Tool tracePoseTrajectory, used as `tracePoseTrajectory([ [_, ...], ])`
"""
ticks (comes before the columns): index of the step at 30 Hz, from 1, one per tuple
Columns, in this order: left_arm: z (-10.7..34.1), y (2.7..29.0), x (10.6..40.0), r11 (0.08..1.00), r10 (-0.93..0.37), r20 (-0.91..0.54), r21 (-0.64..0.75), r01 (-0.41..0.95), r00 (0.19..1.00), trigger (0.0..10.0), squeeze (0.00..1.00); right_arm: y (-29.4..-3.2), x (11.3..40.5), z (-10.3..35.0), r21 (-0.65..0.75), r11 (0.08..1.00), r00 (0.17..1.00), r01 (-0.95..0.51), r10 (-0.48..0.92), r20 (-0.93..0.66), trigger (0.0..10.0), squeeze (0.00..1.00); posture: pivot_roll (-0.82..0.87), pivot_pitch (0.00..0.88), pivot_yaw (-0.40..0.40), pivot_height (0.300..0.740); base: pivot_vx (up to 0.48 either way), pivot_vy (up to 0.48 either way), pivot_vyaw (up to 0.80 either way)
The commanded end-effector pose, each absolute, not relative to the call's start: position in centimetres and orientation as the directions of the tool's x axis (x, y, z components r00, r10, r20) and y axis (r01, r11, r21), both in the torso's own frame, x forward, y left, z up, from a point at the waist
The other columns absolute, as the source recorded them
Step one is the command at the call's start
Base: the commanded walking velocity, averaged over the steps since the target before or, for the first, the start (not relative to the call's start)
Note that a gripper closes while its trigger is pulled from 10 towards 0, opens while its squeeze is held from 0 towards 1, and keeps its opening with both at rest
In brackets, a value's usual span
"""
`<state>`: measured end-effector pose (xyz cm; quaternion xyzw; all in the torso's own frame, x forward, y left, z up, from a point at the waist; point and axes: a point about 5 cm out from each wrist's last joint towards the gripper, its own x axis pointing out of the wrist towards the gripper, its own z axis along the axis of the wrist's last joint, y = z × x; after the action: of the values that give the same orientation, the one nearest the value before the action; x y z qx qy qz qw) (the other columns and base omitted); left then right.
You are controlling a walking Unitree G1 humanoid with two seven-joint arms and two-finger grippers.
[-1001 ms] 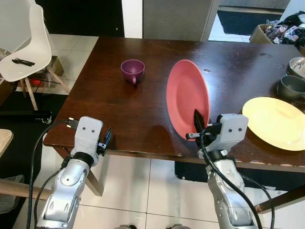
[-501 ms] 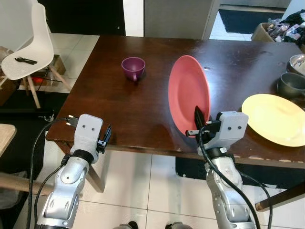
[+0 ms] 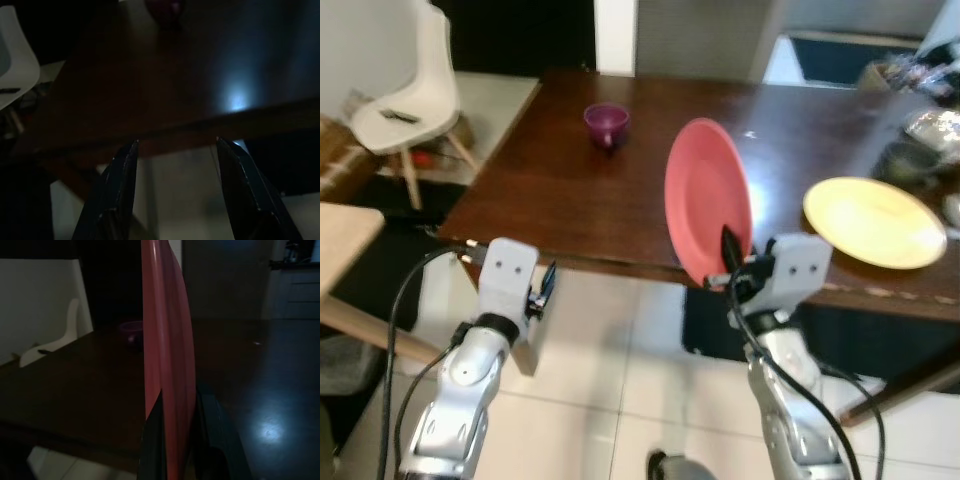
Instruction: Setting the table
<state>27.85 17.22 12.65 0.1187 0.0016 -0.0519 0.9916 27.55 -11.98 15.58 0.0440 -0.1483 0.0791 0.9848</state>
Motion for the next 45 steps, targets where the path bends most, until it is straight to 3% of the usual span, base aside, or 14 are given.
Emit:
tracePoseTrajectory([
  [1, 12.48, 17.31, 27.64, 0.967, -0.098, -0.022, 0.232, 0.101, 0.995, 10.0, 0.00, -11.89, 27.54, 15.62, 0.065, 0.983, 0.941, -0.174, 0.147, 0.305, 10.0, 0.00, -0.10, 0.007, 0.054, 0.740, -0.345, 0.000, 0.00],
  [45, 12.36, 17.55, 27.40, 0.968, -0.090, -0.028, 0.233, 0.095, 0.995, 10.0, 0.00, -11.42, 27.41, 15.16, 0.078, 0.979, 0.943, -0.189, 0.159, 0.293, 10.0, 0.00, -0.09, 0.012, 0.053, 0.740, -0.344, 0.000, 0.00],
])
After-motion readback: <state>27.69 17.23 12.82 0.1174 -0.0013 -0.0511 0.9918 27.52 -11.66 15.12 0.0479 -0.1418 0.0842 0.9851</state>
